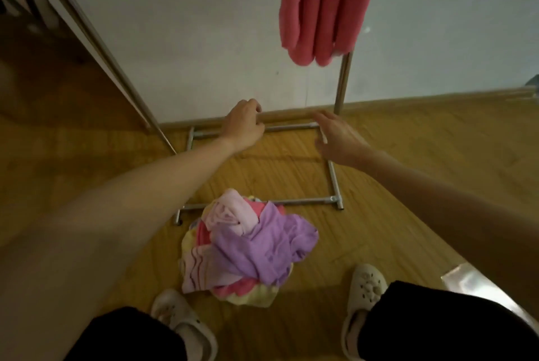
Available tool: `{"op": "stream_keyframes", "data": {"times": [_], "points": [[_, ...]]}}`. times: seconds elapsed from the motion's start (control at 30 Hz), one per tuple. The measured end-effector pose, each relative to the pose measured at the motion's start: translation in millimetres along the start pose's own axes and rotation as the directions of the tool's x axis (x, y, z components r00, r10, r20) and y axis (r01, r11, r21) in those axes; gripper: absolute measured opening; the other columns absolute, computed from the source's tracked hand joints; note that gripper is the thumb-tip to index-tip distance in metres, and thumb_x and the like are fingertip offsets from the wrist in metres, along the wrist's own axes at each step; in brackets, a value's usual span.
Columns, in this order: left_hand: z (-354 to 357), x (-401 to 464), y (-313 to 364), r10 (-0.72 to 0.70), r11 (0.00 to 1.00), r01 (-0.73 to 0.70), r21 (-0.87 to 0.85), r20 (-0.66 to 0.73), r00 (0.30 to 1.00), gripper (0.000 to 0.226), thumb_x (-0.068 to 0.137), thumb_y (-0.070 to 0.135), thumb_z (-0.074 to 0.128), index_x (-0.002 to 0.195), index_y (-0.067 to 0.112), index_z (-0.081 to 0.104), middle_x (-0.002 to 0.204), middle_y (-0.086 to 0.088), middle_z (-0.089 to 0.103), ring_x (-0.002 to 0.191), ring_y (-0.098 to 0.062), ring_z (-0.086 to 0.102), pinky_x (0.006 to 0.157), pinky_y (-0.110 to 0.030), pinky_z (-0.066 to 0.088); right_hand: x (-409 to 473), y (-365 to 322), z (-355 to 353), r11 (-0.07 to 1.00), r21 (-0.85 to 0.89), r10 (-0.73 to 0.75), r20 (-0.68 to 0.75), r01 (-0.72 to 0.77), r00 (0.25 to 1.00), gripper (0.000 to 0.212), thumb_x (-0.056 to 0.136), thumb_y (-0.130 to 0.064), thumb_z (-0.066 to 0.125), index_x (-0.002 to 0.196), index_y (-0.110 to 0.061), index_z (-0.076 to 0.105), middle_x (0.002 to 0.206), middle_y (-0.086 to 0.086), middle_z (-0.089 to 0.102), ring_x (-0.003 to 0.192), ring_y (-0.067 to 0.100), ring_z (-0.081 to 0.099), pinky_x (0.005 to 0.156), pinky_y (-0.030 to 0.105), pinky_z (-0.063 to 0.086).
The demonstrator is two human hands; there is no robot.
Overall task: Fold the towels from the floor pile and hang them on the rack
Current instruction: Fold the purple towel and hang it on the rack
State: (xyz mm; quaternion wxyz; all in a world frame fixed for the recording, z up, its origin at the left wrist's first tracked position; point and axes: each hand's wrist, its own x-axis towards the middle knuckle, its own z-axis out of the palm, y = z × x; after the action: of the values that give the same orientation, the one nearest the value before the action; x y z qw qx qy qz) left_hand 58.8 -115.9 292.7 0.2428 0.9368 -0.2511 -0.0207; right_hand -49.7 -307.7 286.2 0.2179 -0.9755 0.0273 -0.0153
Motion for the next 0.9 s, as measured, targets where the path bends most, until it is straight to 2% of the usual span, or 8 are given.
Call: {"op": "stream_keyframes", "data": {"times": [0.1,0.2,0.3,0.4,0.57,0.73,0.83,0.9], "points": [[39,-34,-51,-0.123,0.992,0.121,0.029,0.117,0.985,0.031,0.082,0.008,0.060,0.113,0.004,0.058,0.112,-0.014,0.060,0.101,-0.029,0.059,0.081,-0.032,0.046,-16,-1,70,1.000,0.007,0.020,0.213,-0.022,0.977,0.067,0.085,-0.007,0.058,0.145,-0.009,0.029,0.147,0.014,0.035,0.132,0.031,0.041,0.104,0.039,0.040],[77,-67,-96,-0.216,0.976,0.214,0.040,0.280,0.935,0.031,0.079,0.005,0.061,0.109,0.001,0.061,0.111,-0.019,0.062,0.102,-0.034,0.060,0.085,-0.038,0.049,-33,0,138,0.999,0.043,0.004,0.421,-0.024,0.907,0.065,0.087,-0.008,0.058,0.145,-0.006,0.029,0.146,0.015,0.035,0.131,0.031,0.041,0.103,0.036,0.037],[110,-95,-136,-0.228,0.973,0.221,0.063,0.395,0.890,0.028,0.078,0.003,0.060,0.105,0.002,0.063,0.110,-0.018,0.063,0.105,-0.033,0.058,0.087,-0.035,0.046,-43,4,198,0.998,0.055,-0.041,0.538,0.013,0.842,0.061,0.088,-0.011,0.057,0.144,-0.003,0.032,0.146,0.016,0.036,0.133,0.030,0.038,0.106,0.033,0.031],[138,-115,-168,-0.230,0.973,0.209,0.097,0.440,0.868,0.024,0.082,0.008,0.060,0.105,0.005,0.065,0.113,-0.012,0.065,0.111,-0.029,0.056,0.091,-0.033,0.040,-49,3,249,0.999,0.052,-0.037,0.610,0.007,0.791,0.058,0.092,-0.014,0.054,0.144,-0.003,0.030,0.146,0.013,0.037,0.136,0.026,0.035,0.109,0.033,0.026],[174,-130,-211,-0.158,0.987,0.134,0.085,0.487,0.859,0.023,0.088,0.011,0.055,0.107,0.005,0.067,0.112,-0.012,0.066,0.108,-0.030,0.059,0.086,-0.035,0.044,-46,-4,318,0.995,0.069,0.011,0.656,-0.074,0.755,0.058,0.089,-0.009,0.054,0.141,0.000,0.033,0.137,0.020,0.044,0.125,0.032,0.046,0.102,0.039,0.035],[202,-130,-224,-0.037,0.999,0.036,0.011,0.456,0.889,0.009,0.081,0.019,0.063,0.081,0.013,0.070,0.083,-0.005,0.068,0.084,-0.026,0.063,0.073,-0.041,0.050,-6,7,355,0.981,0.101,0.099,0.478,-0.167,0.873,0.063,0.081,0.005,0.045,0.142,-0.001,0.030,0.139,0.022,0.040,0.126,0.038,0.043,0.100,0.046,0.038],[225,-138,-219,-0.070,0.998,0.064,0.028,0.488,0.870,0.020,0.081,0.031,0.067,0.082,0.011,0.068,0.085,-0.009,0.066,0.085,-0.028,0.061,0.075,-0.038,0.046,21,26,375,0.997,0.029,0.042,0.496,-0.065,0.868,0.073,0.080,0.002,0.043,0.149,-0.009,0.021,0.152,0.018,0.023,0.142,0.033,0.020,0.115,0.046,0.016],[240,-145,-214,-0.126,0.991,0.089,0.098,0.493,0.861,0.030,0.082,0.039,0.065,0.091,0.010,0.068,0.097,-0.015,0.062,0.098,-0.031,0.056,0.085,-0.038,0.039,29,36,386,0.998,-0.063,0.019,0.557,0.020,0.830,0.069,0.080,-0.004,0.046,0.146,-0.013,0.029,0.155,0.016,0.017,0.145,0.031,0.011,0.116,0.050,0.011]]}}
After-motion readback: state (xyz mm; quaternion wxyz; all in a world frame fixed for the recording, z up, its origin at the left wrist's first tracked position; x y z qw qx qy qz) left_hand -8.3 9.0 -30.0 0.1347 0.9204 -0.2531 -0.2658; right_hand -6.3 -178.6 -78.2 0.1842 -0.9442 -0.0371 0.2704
